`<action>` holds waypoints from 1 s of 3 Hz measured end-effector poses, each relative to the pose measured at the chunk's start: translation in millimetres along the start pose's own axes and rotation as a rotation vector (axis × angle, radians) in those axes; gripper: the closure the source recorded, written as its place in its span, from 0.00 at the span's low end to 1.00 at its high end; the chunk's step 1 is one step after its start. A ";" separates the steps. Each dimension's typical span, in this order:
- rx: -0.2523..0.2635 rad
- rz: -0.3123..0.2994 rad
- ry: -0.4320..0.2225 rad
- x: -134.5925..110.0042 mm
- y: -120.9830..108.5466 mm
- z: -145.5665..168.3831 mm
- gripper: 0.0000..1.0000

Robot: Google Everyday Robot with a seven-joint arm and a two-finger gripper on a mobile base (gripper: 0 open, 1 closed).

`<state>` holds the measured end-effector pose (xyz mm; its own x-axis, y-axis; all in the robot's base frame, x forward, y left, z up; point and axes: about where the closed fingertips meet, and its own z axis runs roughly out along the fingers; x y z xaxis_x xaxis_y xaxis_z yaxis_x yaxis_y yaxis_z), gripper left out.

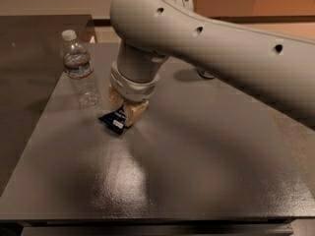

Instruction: Move rxbar blueberry near water bottle

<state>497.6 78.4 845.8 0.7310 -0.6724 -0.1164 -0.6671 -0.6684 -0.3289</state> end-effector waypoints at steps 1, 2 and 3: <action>0.014 0.003 -0.007 -2.7 -6.5 4.4 0.12; 0.014 0.000 -0.005 -3.0 -7.0 4.3 0.00; 0.014 0.000 -0.005 -3.1 -7.0 4.3 0.00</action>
Offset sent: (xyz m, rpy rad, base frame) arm 0.0040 0.0054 -0.0008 0.0066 -0.0053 0.0002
